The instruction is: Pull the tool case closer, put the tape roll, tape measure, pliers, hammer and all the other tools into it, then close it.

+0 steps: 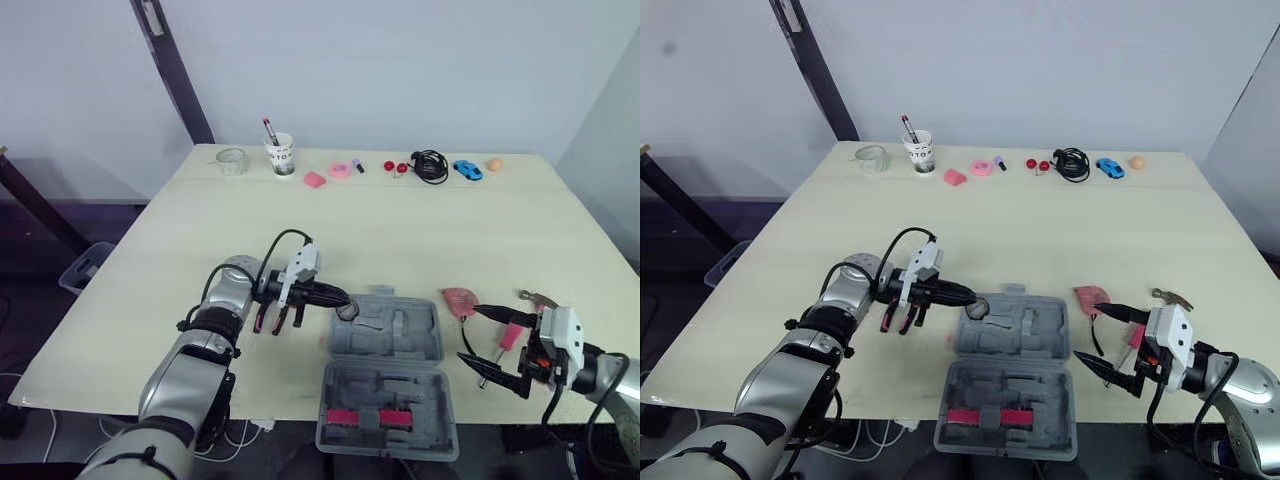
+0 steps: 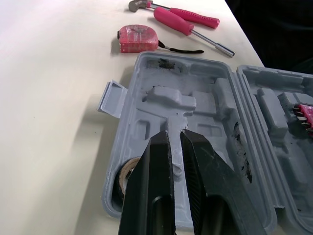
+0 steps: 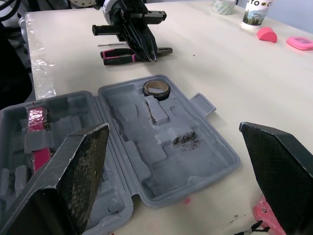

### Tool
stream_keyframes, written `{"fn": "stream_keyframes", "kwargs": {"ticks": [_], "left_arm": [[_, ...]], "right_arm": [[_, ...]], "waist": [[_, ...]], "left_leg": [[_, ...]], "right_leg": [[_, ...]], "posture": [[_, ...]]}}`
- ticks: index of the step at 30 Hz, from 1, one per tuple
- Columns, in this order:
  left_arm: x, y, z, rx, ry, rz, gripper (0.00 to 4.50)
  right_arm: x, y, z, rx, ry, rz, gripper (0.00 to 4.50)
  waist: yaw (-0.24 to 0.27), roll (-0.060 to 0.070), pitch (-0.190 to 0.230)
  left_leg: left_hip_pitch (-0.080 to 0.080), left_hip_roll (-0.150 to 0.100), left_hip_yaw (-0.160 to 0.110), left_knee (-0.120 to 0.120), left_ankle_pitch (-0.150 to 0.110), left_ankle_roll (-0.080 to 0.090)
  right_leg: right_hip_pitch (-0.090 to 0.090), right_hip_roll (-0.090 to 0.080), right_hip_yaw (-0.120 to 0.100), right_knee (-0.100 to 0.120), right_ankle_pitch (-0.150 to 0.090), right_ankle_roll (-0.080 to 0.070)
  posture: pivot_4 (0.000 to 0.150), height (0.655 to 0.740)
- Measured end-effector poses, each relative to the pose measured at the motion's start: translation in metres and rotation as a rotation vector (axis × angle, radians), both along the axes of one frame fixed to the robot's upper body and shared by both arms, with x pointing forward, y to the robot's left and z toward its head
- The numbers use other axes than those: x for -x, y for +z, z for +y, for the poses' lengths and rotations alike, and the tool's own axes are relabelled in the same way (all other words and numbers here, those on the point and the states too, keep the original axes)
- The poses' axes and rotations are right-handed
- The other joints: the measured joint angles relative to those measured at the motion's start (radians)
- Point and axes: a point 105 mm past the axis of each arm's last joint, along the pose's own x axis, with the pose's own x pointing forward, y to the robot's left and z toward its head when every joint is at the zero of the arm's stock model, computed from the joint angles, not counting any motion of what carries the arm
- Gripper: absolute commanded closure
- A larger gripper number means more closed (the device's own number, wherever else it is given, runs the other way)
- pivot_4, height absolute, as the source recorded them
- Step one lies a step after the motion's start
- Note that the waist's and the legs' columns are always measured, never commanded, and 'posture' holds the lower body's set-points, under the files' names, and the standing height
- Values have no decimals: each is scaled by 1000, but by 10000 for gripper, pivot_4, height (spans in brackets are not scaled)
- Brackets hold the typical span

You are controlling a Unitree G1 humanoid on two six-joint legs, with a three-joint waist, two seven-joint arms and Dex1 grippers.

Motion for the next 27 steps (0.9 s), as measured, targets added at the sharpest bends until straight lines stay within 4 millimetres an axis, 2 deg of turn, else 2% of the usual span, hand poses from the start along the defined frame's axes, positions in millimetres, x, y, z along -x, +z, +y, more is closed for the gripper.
{"fn": "stream_keyframes", "kwargs": {"ticks": [16, 22, 27], "left_arm": [[-5, -29, -18, -42, 65, -48, 40468], [-5, -40, -17, -100, 79, -54, 40468], [-8, -42, -18, -112, 102, -70, 40468]], "right_arm": [[-1, 0, 2, -14, -21, -11, 0], [-1, 1, 3, -15, -25, -15, 0], [-1, 3, 4, -15, -26, -24, 0]], "waist": [[0, 0, 0], [0, 0, 0], [0, 0, -1]], "left_leg": [[0, 0, 0, 0, 0, 0], [0, 0, 0, 0, 0, 0], [0, 0, 0, 0, 0, 0]], "right_leg": [[0, 0, 0, 0, 0, 0], [0, 0, 0, 0, 0, 0], [0, 0, 0, 0, 0, 0]], "posture": [[1500, 7400], [1500, 7400], [1500, 7400]]}}
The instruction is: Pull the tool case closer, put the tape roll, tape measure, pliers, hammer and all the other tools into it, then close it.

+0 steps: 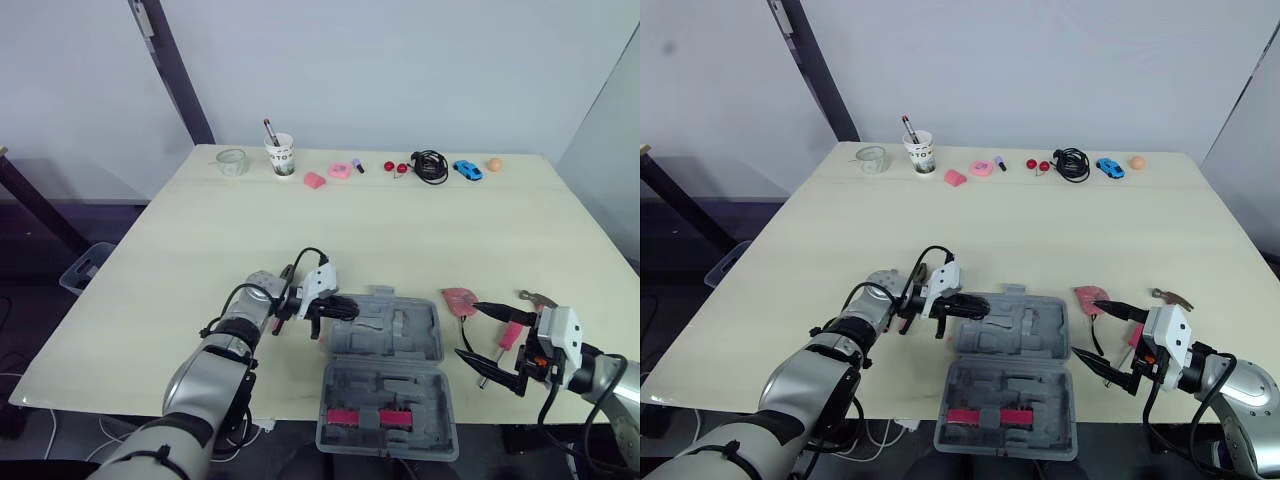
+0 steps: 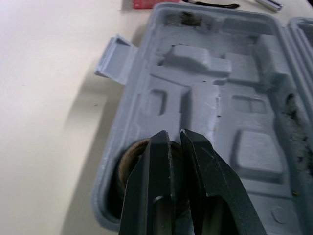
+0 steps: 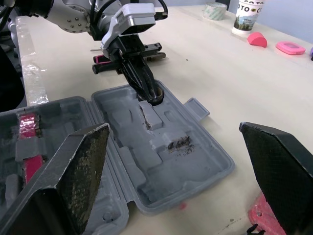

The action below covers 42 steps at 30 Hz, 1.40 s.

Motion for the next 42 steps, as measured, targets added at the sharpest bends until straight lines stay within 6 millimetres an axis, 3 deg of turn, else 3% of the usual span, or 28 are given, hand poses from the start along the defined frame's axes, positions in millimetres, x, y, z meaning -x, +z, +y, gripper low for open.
{"fn": "stream_keyframes", "kwargs": {"ticks": [9, 12, 14, 18, 27, 31, 32, 37, 38, 42], "left_arm": [[1, 2, 1, 44, 5, 24, 40468], [0, 12, 1, 129, 18, 39, 40468], [-3, 29, 4, 201, 12, 7, 40468], [-5, 56, 30, 270, 43, -64, 40468], [17, 59, 88, 357, 268, -48, 40468], [37, 54, 125, 357, 427, -50, 28193], [43, 50, 133, 353, 461, -42, 22277], [83, 22, 170, 297, 642, 16, 2794], [93, 16, 177, 276, 682, 26, 876], [111, 13, 188, 257, 744, 15, 876]], "right_arm": [[2, 1, 3, -32, 3, 11, 0], [2, 1, 3, -36, 6, 14, 0], [2, 0, 3, -51, 1, 19, 0], [-1, -1, -3, -136, -55, 37, 0], [-9, -3, -28, -177, -186, 48, 0], [-9, -12, -47, -178, -272, 64, 0], [-8, -15, -52, -172, -292, 69, 0], [0, -28, -79, -152, -412, 90, 0], [3, -30, -83, -147, -429, 95, 0], [12, -37, -94, -130, -471, 114, 0]], "waist": [[0, 0, 0], [0, 0, 0], [0, 0, 0], [-9, 0, 0], [-18, 0, 0], [-25, 1, 0], [-25, 1, 0], [-22, 1, 0], [-19, 1, 0], [-15, 1, -1]], "left_leg": [[0, 0, 0, 0, 0, 0], [0, 0, 0, 0, 0, 0], [0, 0, -1, 0, 0, 0], [1, 1, -3, 0, 0, 0], [1, 4, -3, 0, 0, 0], [3, 5, -1, -3, 0, 0], [3, 5, 0, -4, 0, 0], [5, 5, 1, -7, 0, 0], [6, 5, 1, -7, 0, 0], [5, 4, 2, -8, 0, -1]], "right_leg": [[0, 0, 0, 0, 0, 0], [0, 0, 0, 0, 0, 0], [0, 0, 0, 0, 0, 0], [0, 0, 0, 0, 0, 0], [0, -1, 1, 0, 0, 0], [0, -3, 1, 0, 0, 0], [0, -4, 1, 0, 0, -1], [0, -9, 2, -1, -2, -4], [0, -14, 1, -1, -2, -5], [0, -18, 2, -3, -3, -5]], "posture": [[1500, 7400], [1500, 7400], [1500, 7400], [1500, 7400], [1500, 7400], [1500, 7400], [1500, 7400], [1500, 7400], [1500, 7400], [1500, 7400]]}}
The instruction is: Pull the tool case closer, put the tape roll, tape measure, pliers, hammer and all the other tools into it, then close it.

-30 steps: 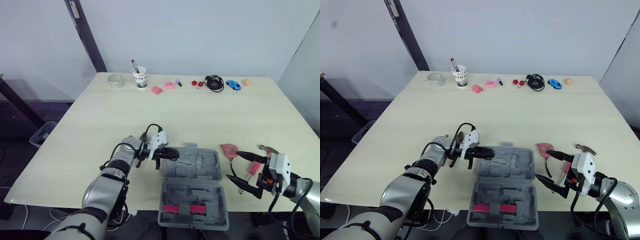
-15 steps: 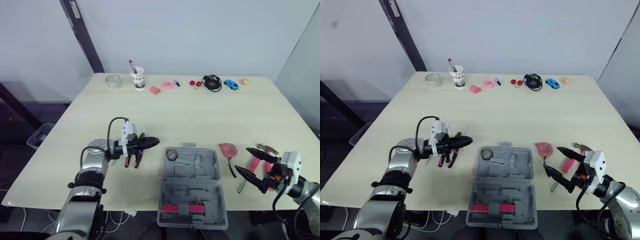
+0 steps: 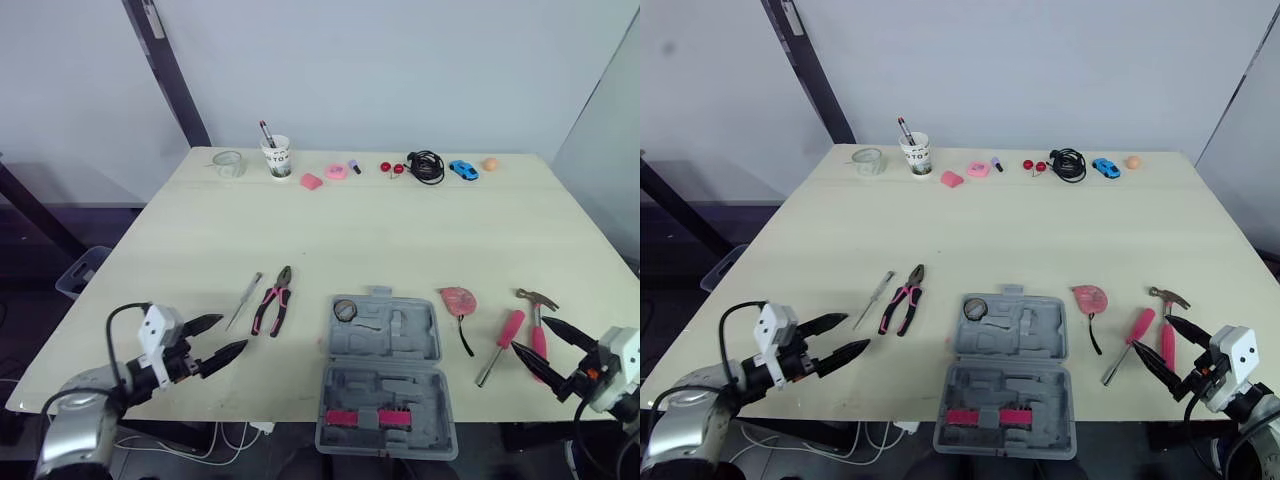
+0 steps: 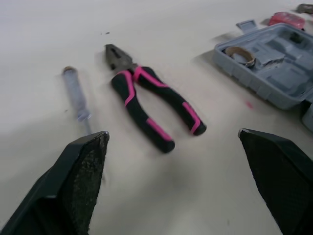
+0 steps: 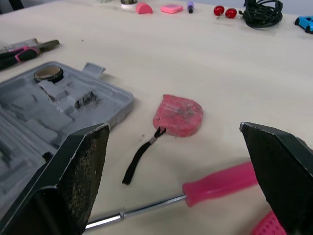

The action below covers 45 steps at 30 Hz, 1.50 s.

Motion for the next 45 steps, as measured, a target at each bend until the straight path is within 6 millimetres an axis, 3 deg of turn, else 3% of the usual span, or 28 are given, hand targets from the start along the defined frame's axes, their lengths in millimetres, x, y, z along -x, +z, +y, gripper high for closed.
{"fn": "stream_keyframes", "kwargs": {"ticks": [7, 17, 22, 25, 28, 33, 39, 45], "left_arm": [[47, -15, 21, -23, 143, 71, 876], [55, -16, 19, -17, 153, 76, 876], [43, -8, 9, 6, 85, 37, 876], [34, 2, -3, 21, -1, 7, 876], [32, 5, -6, 13, -25, 0, 876], [14, 24, -32, -14, -208, -59, 876], [11, 28, -53, -44, -353, -56, 876], [5, 47, -82, -70, -496, -104, 876]], "right_arm": [[40, -20, -30, 48, -138, 96, 0], [62, -29, -40, 67, -183, 127, 0], [49, -19, -37, 74, -185, 73, 0], [33, -6, -16, 61, -124, 37, 0], [29, -3, -11, 52, -114, 33, 0], [-14, 13, 26, 37, -59, -5, 0], [-34, 9, 50, 96, -40, 46, 0], [-49, 2, 65, 102, -95, 110, 0]], "waist": [[-2, 2, -3], [-3, 4, -4], [-2, 5, -4], [-2, 4, -5], [-1, 5, -5], [-1, 4, -4], [4, 5, -4], [14, 4, -4]], "left_leg": [[-1, 0, 0, -6, -1, -1], [-1, 1, 1, -8, -3, -5], [-2, 1, 1, -8, -1, -1], [-2, 1, 0, -8, -1, -1], [-2, 1, 0, -8, -1, -1], [-3, 1, 0, -8, 0, -1], [-4, 0, 0, -10, 0, 0], [-4, 0, 1, -7, 0, 0]], "right_leg": [[0, -10, -7, -9, 0, 0], [-2, -25, -28, -10, 0, 0], [-2, -26, -31, -10, 0, 0], [-2, -26, -32, -10, 0, -1], [-2, -26, -32, -11, 0, -1], [-2, -27, -36, -11, 3, -4], [-2, -21, -39, -13, 3, -4], [-2, -15, -40, -12, 3, -3]], "posture": [[1500, 7400], [1500, 7400], [1500, 7400], [1500, 7400], [1500, 7400], [1500, 7400], [1500, 7400], [1500, 7400]]}}
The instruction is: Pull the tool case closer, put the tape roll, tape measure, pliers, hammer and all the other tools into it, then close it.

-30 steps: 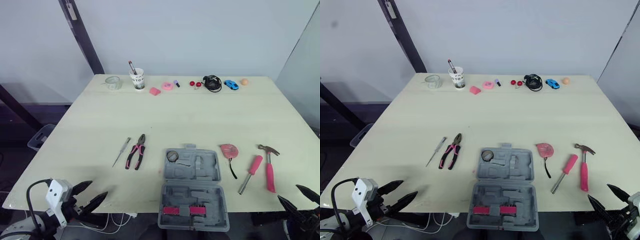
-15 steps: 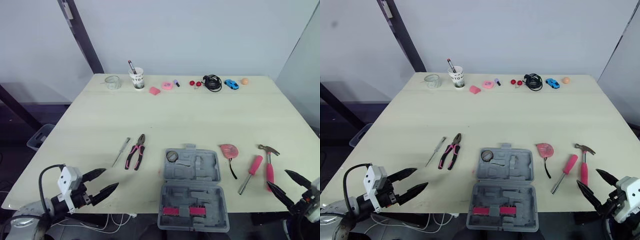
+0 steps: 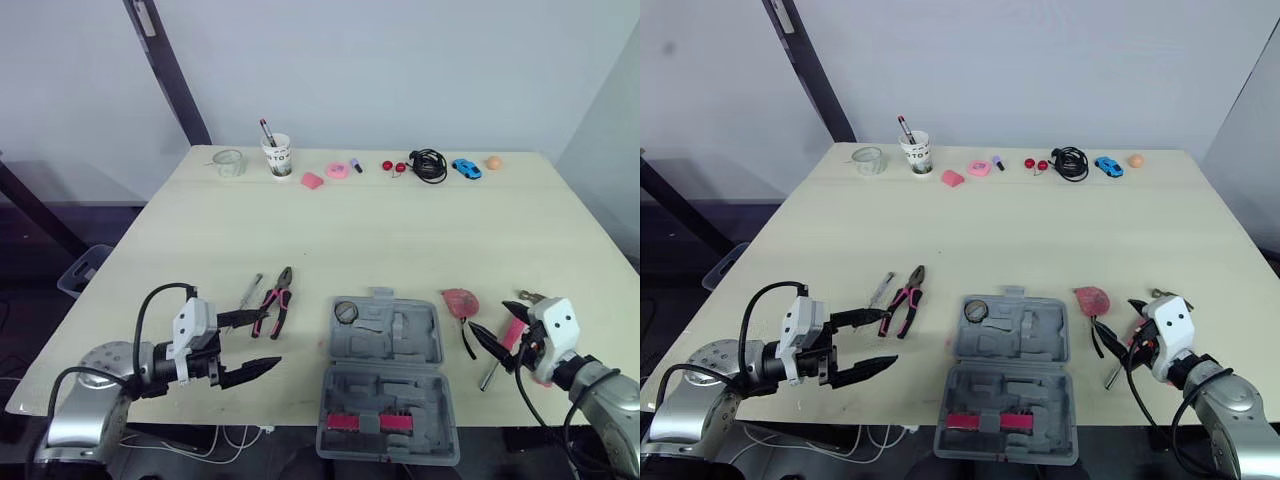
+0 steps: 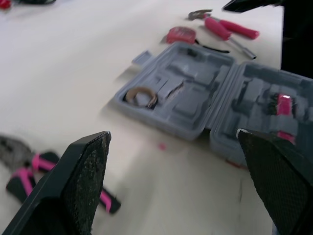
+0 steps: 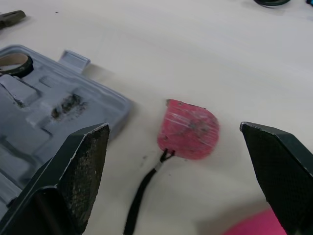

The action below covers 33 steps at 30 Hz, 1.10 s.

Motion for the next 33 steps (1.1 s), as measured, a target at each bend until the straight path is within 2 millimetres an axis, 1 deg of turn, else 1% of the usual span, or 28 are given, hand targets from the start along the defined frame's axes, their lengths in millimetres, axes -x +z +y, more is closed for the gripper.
{"fn": "stream_keyframes", "kwargs": {"ticks": [2, 4, 6, 8, 9, 11, 13, 17, 19, 20, 22, 23, 25, 33], "left_arm": [[-2, 13, -16, 2, -72, -45, 876], [-3, 24, -30, 6, -149, -80, 876], [-2, 27, -34, 10, -168, -86, 876], [-1, 27, -40, 12, -206, -69, 876], [-1, 27, -41, 11, -211, -68, 876], [-4, 34, -46, 11, -238, -82, 876], [-4, 39, -50, 11, -261, -98, 876], [-4, 40, -55, 7, -290, -95, 876], [-5, 42, -55, 5, -295, -104, 876], [-5, 43, -56, 5, -296, -101, 0], [-5, 44, -56, 5, -302, -101, 0], [-5, 45, -57, 4, -305, -102, 0], [-6, 46, -58, 3, -311, -100, 0], [-4, 49, -62, -3, -333, -108, 0]], "right_arm": [[-7, -5, 6, -5, -41, 35, 0], [-11, -15, 12, 7, -85, 78, 0], [-12, -20, 15, 8, -93, 99, 0], [-12, -30, 12, 25, -143, 143, 0], [-12, -31, 12, 25, -151, 148, 0], [-15, -38, 14, 7, -203, 178, 0], [-16, -40, 17, 3, -220, 188, 0], [-19, -43, 20, 1, -240, 195, 0], [-18, -48, 21, -7, -248, 213, 0], [-18, -50, 20, -5, -253, 219, 5285], [-19, -52, 19, 3, -261, 221, 12888], [-20, -52, 19, 4, -262, 219, 18172], [-23, -51, 22, 2, -259, 209, 27267], [-25, -54, 29, -9, -243, 212, 27267]], "waist": [[1, 0, 0], [2, 0, 0], [1, 0, 0], [0, 0, 0], [0, 0, 0], [0, 0, 0], [0, 0, 0], [-2, 0, 0], [-2, 1, 0], [-3, 1, 0], [-4, 1, 0], [-5, 1, 0], [-7, 1, 0], [-19, 1, 0]], "left_leg": [[0, 0, 0, 1, 0, 0], [0, -1, 0, 1, 0, 0], [0, -2, 0, 1, 0, 0], [-1, -2, 0, 1, 0, 0], [-1, -2, 0, 1, 0, 0], [0, -1, -1, 1, 0, 0], [0, -1, -1, 1, 0, 0], [0, -1, -1, 1, 0, 0], [0, -1, -1, 1, 0, 0], [0, -1, -1, 1, 0, 0], [0, 0, -1, 1, 0, 0], [0, -1, -1, 2, 0, 0], [0, 0, -1, 1, 0, 0], [0, 0, -1, 1, 0, 0]], "right_leg": [[0, 1, 0, 1, 0, 0], [0, 2, 1, 1, 0, 1], [0, 2, 1, 0, 0, 1], [0, 4, 2, 0, 0, 1], [0, 4, 2, 0, 0, 1], [0, 6, 2, 1, 1, 1], [0, 9, 5, 1, 1, 1], [0, 10, 6, 1, 1, 2], [0, 10, 6, 1, 1, 2], [0, 10, 6, 1, 1, 2], [0, 10, 7, 1, 1, 2], [0, 10, 7, 1, 1, 2], [0, 10, 7, 1, 1, 3], [0, 10, 7, 1, 2, 4]], "posture": [[1500, 7400], [1500, 7400], [1500, 7400], [1500, 7400], [1500, 7400], [1500, 7400], [1500, 7400], [1500, 7400], [1500, 7400], [1500, 7400], [1500, 7400], [1500, 7400], [1500, 7400], [1500, 7400]]}}
